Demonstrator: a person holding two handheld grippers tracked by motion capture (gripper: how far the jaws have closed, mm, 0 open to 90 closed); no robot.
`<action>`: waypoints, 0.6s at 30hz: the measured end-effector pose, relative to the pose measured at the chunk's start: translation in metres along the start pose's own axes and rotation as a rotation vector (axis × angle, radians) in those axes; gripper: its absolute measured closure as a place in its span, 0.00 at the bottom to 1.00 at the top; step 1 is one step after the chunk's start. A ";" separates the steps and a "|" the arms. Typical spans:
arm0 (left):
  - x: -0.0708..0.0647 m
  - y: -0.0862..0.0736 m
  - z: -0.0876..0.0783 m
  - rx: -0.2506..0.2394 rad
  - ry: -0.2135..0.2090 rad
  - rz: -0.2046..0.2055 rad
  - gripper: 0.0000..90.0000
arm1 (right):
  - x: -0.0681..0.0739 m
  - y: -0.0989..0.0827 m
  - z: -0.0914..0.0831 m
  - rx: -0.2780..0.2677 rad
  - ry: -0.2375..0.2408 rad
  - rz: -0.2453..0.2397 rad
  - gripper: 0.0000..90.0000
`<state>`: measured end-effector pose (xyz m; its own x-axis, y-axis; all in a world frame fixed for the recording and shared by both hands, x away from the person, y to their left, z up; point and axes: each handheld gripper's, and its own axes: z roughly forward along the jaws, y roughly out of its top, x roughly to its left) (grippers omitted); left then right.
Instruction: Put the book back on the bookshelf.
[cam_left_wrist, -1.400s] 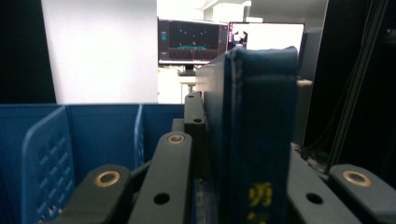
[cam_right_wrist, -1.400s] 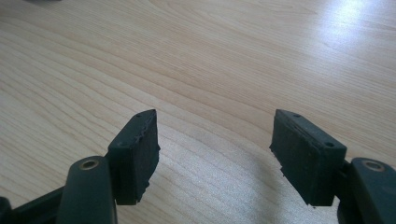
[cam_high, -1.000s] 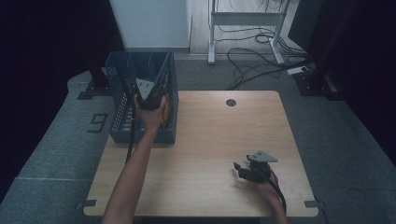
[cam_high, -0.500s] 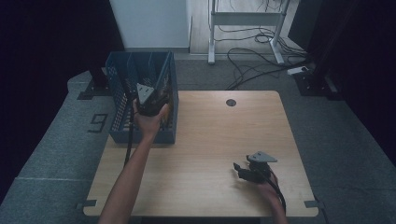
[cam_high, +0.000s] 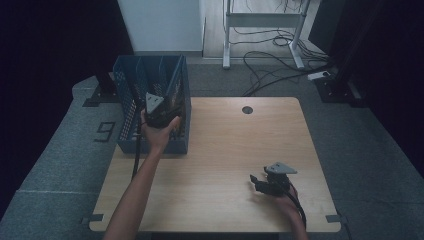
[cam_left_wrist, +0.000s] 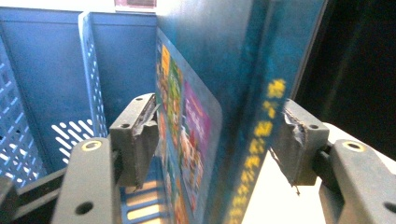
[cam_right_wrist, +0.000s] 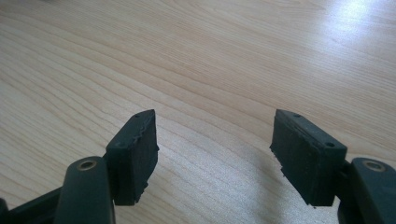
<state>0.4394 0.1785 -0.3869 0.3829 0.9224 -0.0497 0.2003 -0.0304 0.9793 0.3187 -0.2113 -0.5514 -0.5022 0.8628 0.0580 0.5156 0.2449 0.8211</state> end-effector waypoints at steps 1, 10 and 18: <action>0.000 0.000 -0.002 0.002 -0.004 -0.001 0.39 | 0.000 0.000 0.000 0.000 0.000 0.001 0.34; 0.000 -0.005 -0.017 0.026 -0.045 0.002 0.38 | 0.000 0.000 0.001 0.007 -0.007 -0.007 0.34; -0.002 -0.012 -0.028 0.049 -0.064 0.024 0.36 | 0.000 0.000 0.001 0.010 -0.002 -0.006 0.34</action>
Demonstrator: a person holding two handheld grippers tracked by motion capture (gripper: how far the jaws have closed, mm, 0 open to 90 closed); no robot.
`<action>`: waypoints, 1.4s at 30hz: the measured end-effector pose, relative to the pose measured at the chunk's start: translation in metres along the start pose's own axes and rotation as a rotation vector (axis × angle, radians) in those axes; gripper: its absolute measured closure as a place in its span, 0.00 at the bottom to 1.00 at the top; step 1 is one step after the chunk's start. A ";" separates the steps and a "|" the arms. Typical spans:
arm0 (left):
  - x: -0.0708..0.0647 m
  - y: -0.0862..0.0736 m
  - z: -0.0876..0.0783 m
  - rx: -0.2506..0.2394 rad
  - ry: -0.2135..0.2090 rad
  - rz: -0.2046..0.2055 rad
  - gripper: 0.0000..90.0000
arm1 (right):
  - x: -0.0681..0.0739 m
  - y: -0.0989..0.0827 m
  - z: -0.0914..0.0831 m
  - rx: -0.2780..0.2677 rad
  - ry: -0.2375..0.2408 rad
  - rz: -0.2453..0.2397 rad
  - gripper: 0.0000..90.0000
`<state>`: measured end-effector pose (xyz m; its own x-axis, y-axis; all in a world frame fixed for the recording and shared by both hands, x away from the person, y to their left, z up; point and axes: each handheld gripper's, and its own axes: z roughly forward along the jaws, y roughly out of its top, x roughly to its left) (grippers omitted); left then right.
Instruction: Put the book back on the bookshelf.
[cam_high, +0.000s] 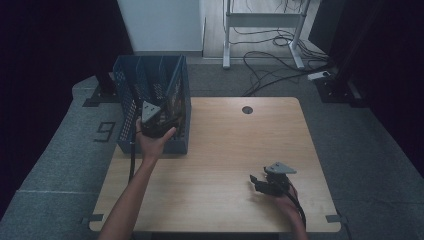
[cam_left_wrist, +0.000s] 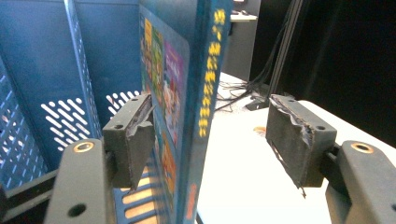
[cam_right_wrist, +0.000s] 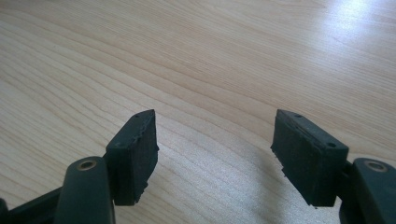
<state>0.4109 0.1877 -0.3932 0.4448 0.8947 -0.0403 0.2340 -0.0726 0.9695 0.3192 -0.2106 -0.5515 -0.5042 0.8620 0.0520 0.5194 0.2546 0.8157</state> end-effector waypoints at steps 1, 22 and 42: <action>-0.001 -0.001 -0.001 0.005 -0.004 0.003 0.36 | 0.000 0.000 0.000 0.001 0.002 0.002 0.34; -0.011 -0.029 -0.045 0.055 -0.079 0.010 0.34 | 0.001 0.000 0.001 0.004 0.004 -0.008 0.33; -0.025 -0.109 -0.069 0.189 -0.221 -0.012 0.33 | 0.002 0.000 0.001 0.008 0.003 -0.010 0.33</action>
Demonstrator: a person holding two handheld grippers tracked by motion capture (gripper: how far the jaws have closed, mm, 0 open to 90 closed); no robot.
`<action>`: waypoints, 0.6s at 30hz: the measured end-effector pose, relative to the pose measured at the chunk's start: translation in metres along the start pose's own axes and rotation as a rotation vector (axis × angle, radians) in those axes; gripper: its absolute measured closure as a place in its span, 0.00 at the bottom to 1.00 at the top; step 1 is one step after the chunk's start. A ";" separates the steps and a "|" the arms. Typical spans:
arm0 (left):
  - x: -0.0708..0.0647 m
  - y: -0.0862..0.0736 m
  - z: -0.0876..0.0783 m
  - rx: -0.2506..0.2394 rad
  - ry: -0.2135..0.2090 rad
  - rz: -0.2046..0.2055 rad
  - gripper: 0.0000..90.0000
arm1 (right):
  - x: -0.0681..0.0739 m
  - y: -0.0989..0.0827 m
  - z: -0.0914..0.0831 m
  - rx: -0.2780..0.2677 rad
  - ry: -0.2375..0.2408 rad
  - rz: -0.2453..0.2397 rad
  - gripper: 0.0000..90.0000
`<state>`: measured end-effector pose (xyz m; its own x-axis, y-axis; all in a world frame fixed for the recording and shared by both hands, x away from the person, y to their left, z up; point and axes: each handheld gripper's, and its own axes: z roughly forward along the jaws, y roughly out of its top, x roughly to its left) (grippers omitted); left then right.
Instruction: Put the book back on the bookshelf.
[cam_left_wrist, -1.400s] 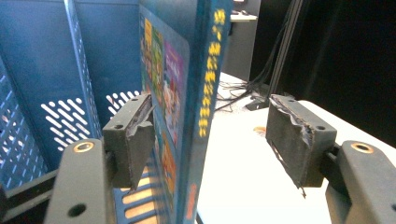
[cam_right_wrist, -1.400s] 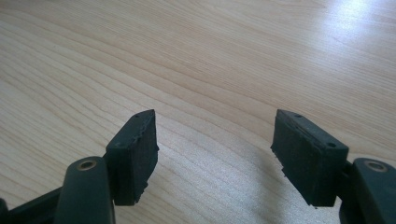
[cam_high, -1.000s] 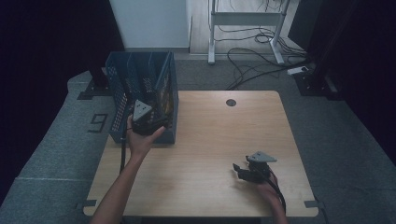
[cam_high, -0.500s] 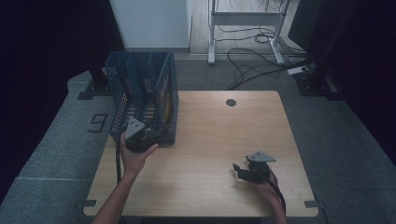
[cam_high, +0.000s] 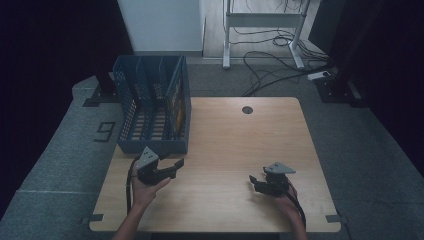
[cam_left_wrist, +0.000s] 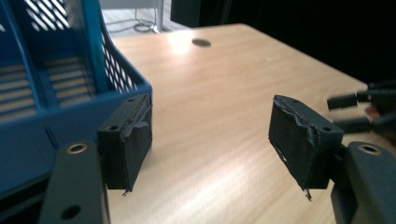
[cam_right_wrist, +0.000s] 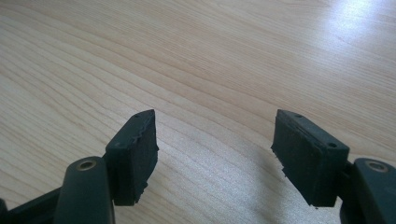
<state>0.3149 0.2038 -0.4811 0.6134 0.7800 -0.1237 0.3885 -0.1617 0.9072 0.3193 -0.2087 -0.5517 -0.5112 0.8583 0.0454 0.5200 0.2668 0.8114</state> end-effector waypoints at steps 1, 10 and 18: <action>-0.001 -0.003 0.001 0.009 0.005 0.009 0.33 | 0.000 0.000 0.000 0.002 0.001 0.001 0.33; -0.015 -0.032 0.013 0.119 -0.038 0.042 0.33 | 0.000 0.000 0.000 0.004 0.001 0.003 0.33; -0.016 -0.039 0.014 0.138 -0.041 0.050 0.33 | 0.000 0.000 0.001 0.011 -0.006 0.003 0.33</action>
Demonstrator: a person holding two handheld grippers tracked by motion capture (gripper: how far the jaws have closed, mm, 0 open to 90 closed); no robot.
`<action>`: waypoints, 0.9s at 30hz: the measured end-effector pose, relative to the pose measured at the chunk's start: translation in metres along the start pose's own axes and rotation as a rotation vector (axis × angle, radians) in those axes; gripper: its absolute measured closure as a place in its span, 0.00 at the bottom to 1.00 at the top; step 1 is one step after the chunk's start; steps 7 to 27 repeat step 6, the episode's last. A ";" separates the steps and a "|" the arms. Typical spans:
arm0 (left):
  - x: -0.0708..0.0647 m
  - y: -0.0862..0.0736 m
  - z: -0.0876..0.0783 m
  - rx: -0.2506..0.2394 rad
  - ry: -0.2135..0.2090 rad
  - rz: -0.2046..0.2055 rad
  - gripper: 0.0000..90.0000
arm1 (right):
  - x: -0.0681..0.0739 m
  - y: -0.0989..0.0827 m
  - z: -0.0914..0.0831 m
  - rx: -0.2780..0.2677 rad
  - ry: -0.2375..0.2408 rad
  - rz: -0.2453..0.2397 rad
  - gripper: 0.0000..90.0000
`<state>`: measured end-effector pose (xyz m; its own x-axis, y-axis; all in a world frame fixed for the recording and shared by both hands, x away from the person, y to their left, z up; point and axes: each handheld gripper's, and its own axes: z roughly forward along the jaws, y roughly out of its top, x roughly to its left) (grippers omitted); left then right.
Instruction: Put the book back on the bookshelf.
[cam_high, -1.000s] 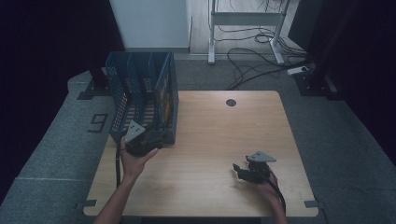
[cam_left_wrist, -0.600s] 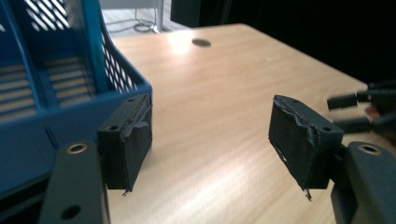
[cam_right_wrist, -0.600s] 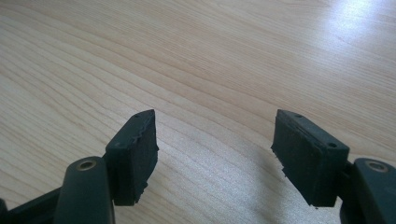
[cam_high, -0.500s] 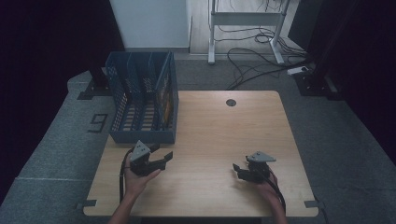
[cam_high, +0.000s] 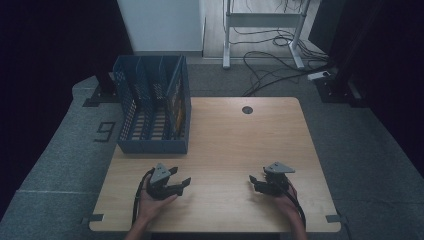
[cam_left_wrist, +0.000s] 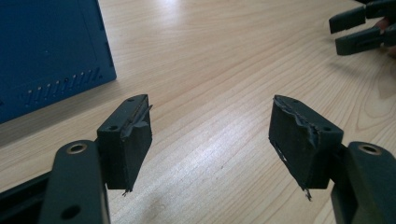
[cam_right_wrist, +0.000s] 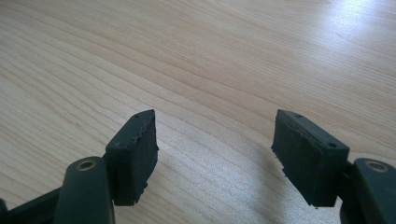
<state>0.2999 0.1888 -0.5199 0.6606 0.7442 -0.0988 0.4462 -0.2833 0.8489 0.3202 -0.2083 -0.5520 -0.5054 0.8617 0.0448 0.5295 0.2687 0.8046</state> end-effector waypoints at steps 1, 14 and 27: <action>0.000 0.001 0.000 -0.003 0.003 -0.002 0.33 | 0.000 0.000 0.000 0.001 -0.001 0.000 0.33; 0.000 0.005 0.004 -0.009 -0.004 -0.005 0.33 | 0.001 0.000 0.000 0.002 -0.004 -0.010 0.33; 0.000 0.005 0.004 -0.009 -0.004 -0.005 0.33 | 0.001 0.000 0.000 0.002 -0.004 -0.010 0.33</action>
